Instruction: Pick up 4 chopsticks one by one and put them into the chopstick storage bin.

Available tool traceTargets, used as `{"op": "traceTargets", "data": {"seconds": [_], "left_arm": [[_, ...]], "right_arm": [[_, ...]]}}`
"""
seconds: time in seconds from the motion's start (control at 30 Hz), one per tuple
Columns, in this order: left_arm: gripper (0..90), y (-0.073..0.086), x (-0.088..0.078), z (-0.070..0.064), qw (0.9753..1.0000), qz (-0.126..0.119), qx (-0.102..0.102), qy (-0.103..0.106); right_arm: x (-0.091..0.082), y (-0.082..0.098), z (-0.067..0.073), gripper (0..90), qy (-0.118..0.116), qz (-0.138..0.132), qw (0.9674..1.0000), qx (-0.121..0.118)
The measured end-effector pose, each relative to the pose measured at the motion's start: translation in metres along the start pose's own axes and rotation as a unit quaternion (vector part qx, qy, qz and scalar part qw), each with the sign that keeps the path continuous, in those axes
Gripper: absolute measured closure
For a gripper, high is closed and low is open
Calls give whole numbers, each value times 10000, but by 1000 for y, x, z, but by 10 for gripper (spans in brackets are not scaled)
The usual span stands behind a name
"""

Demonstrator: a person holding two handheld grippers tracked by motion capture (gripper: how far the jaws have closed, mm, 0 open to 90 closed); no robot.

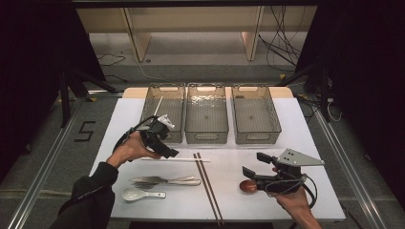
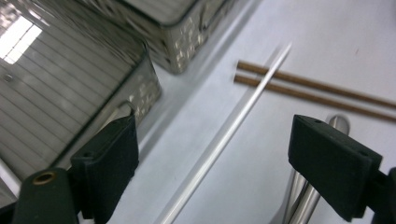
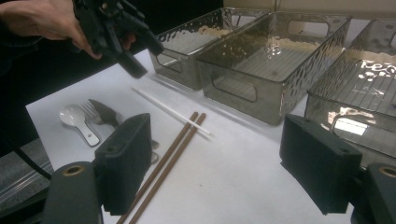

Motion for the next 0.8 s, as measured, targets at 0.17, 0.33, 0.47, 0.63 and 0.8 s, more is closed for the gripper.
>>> {"op": "traceTargets", "data": {"seconds": [0.17,0.33,0.47,0.63,0.8], "left_arm": [[205,8,14,1,9989,407,211,-44],[258,14,23,4,9978,589,280,-116],[297,19,31,6,9963,768,340,-171],[346,23,37,8,9949,913,400,-176],[366,26,43,12,9930,1077,435,-218]], "right_arm": [[0,0,0,262,-12,4,10000,-1],[0,0,0,261,-18,2,10000,-5],[0,0,0,261,-22,8,10000,-16],[0,0,0,261,-27,1,10000,-24],[1,0,1,261,-24,13,10000,-35]]}}
Point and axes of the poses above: each handheld gripper's, and its own axes: x roughly forward along the jaws, y roughly out of its underside, z roughly to its left, the point moved 3 cm from there along x, roughly forward along the jaws, and after that the axes turned 3 degrees about -y, right-handed, at the moved point
